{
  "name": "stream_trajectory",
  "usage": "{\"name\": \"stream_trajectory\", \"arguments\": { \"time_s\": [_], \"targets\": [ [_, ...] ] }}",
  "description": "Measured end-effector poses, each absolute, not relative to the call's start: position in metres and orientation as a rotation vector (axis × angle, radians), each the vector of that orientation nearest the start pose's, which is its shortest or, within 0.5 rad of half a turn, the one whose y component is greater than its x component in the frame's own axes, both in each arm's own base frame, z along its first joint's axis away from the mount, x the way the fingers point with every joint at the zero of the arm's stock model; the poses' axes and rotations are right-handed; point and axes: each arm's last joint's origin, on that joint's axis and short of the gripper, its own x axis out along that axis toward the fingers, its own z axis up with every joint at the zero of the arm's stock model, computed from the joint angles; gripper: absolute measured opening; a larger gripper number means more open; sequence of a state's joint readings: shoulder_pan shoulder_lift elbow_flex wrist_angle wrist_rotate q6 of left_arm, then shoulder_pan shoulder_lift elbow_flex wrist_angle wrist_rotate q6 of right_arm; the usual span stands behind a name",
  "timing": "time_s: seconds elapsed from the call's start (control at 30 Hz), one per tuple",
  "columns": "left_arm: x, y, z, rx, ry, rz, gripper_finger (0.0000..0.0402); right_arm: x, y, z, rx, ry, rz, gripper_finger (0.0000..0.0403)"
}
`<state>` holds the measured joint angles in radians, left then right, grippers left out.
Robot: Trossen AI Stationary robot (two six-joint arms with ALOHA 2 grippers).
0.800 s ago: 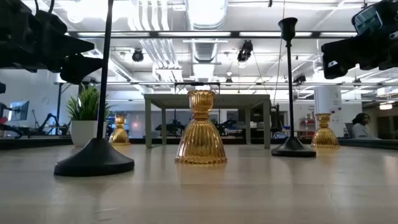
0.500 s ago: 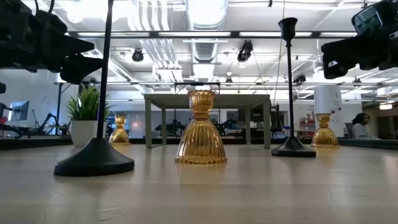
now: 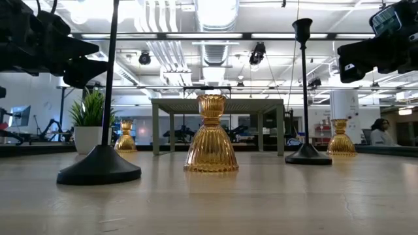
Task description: Pick & Place candle stick holders
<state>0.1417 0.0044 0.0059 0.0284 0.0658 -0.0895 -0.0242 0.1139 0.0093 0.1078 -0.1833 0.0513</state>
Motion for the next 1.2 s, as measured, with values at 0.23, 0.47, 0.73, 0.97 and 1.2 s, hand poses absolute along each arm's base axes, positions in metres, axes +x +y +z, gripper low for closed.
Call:
{"name": "stream_trajectory", "arguments": {
  "time_s": [0.23,0.47,0.73,0.97,1.2],
  "targets": [
    [0.097,0.012,0.168,-0.086,-0.033,0.074,0.0326,0.104,0.003,0.168,0.049,0.001,0.159,0.0008],
    [0.097,0.012,0.168,-0.086,-0.033,0.074,0.0326,0.104,0.003,0.168,0.049,0.001,0.159,0.0008],
    [0.097,0.012,0.168,-0.086,-0.033,0.074,0.0326,0.104,0.003,0.168,0.052,-0.001,0.159,0.0008],
    [0.097,0.012,0.168,-0.086,-0.033,0.074,0.0326,0.104,0.003,0.173,0.102,-0.052,0.16,0.0008],
    [0.097,0.012,0.168,-0.086,-0.033,0.074,0.0326,0.103,0.002,0.182,0.111,-0.145,0.129,0.0008]
  ]
}}
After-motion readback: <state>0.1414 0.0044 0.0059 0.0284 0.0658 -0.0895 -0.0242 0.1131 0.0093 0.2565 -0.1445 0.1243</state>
